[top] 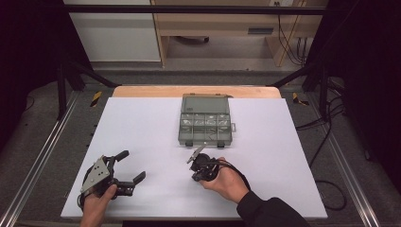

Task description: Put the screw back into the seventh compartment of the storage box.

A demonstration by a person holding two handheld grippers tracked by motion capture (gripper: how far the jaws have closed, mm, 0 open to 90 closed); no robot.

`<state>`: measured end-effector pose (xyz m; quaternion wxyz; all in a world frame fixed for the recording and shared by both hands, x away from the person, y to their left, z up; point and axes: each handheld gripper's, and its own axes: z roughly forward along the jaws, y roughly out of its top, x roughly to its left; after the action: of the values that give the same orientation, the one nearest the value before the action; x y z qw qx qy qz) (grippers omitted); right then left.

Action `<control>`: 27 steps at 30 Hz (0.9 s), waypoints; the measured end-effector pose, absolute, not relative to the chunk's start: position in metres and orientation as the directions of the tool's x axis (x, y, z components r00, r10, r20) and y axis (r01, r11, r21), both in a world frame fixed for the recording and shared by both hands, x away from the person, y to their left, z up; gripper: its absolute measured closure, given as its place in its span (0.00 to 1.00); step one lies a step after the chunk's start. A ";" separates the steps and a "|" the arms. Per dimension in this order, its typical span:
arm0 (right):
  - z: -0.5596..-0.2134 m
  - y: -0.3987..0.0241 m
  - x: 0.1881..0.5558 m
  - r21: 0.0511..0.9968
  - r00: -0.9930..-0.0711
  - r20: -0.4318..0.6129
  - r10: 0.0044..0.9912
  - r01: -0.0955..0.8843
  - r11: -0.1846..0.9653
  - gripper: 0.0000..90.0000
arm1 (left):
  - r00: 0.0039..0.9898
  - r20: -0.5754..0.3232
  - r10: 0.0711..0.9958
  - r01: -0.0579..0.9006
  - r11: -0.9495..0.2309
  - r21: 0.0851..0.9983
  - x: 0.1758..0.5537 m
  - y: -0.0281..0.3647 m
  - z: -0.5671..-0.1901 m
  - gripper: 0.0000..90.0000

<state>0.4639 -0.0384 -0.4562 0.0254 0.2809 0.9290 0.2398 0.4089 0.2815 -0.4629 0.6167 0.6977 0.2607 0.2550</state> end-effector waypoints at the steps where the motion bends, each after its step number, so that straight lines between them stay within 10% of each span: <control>1: -0.456 -0.039 0.464 0.457 -0.846 0.091 0.525 0.504 0.733 0.97 | 0.734 0.034 0.678 0.049 -0.103 0.993 0.409 0.281 -0.463 0.02; 27: -0.453 -0.044 0.466 0.465 -0.845 0.105 0.525 0.508 0.725 0.98 | 0.735 0.032 0.677 0.049 -0.100 0.994 0.409 0.282 -0.463 0.02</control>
<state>0.4665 -0.0436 -0.4530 0.0171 0.2783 0.9285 0.2454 0.4089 0.2817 -0.4627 0.6180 0.6968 0.2605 0.2543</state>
